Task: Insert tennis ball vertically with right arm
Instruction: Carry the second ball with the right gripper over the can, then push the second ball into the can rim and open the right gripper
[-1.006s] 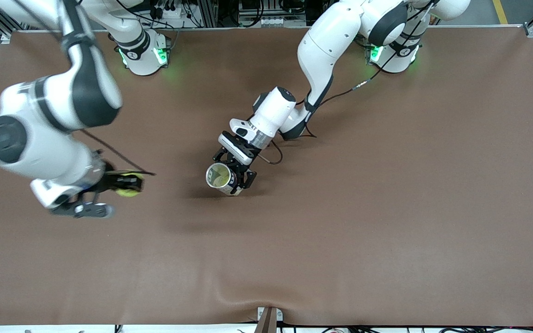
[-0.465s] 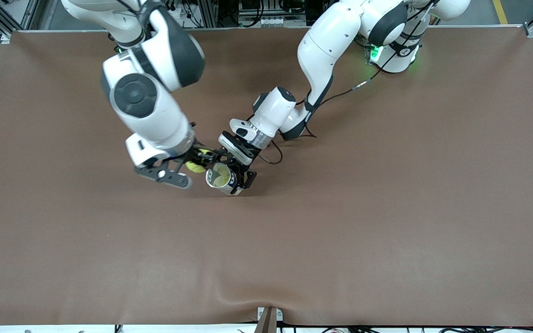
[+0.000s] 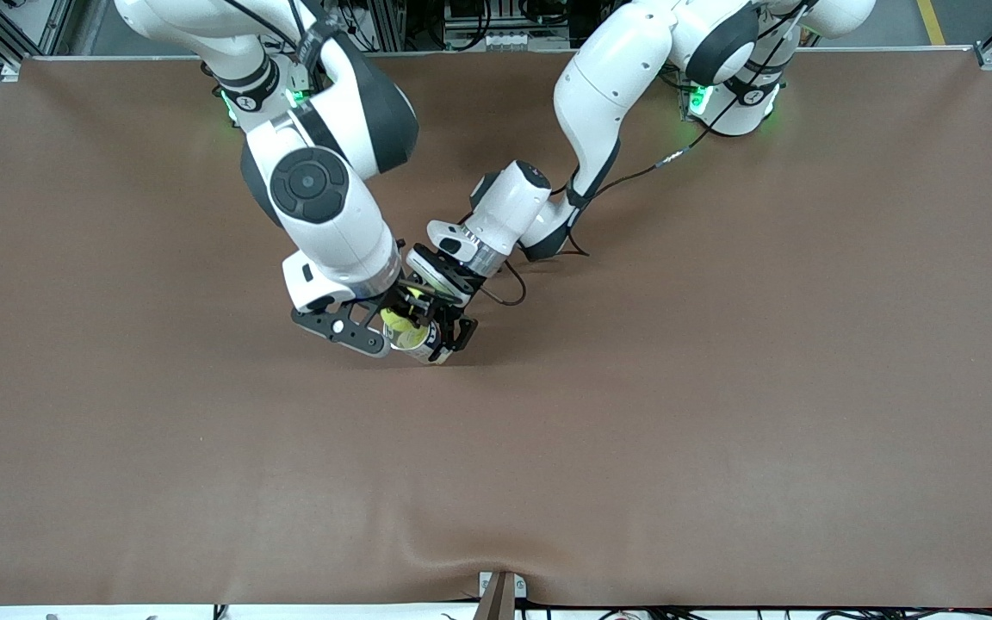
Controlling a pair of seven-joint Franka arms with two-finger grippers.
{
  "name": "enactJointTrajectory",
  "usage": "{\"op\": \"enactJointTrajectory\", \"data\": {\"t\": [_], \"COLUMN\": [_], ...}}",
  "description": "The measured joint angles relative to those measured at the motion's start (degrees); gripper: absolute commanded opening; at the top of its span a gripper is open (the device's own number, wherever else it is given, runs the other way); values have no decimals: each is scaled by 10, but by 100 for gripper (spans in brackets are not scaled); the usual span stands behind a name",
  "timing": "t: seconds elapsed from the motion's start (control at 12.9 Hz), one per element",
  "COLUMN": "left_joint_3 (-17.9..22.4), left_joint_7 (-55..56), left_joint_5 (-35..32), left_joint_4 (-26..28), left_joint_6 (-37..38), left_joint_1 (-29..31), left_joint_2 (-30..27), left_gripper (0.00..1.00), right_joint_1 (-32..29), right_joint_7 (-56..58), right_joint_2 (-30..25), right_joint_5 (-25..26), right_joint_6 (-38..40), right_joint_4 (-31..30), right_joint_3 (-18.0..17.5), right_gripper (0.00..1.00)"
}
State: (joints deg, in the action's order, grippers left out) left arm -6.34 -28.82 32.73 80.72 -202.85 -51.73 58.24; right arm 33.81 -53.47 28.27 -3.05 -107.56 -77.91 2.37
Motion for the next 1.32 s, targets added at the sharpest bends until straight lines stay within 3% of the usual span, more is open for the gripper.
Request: {"op": "enactJointTrajectory", "data": {"t": [0.46, 0.54, 0.62, 0.7, 0.77, 1.32], "left_joint_3": [0, 0, 0, 0, 0, 0], "left_joint_7": [0, 0, 0, 0, 0, 0], "left_joint_5": [0, 0, 0, 0, 0, 0], "left_joint_4": [0, 0, 0, 0, 0, 18], "left_joint_6": [0, 0, 0, -1, -1, -4], "left_joint_1": [0, 0, 0, 0, 0, 0], "left_joint_2": [0, 0, 0, 0, -1, -11], "left_gripper": [100, 100, 100, 100, 100, 100], "right_joint_1": [0, 0, 0, 0, 0, 0], "right_joint_7": [0, 0, 0, 0, 0, 0], "right_joint_2": [18, 20, 21, 22, 22, 22], "right_joint_5": [30, 31, 31, 31, 31, 32], "right_joint_6": [-15, -15, -15, -15, -15, -17], "right_joint_4": [0, 0, 0, 0, 0, 0], "right_joint_3": [0, 0, 0, 1, 1, 4], "right_gripper": [0, 12, 48, 63, 97, 100]}}
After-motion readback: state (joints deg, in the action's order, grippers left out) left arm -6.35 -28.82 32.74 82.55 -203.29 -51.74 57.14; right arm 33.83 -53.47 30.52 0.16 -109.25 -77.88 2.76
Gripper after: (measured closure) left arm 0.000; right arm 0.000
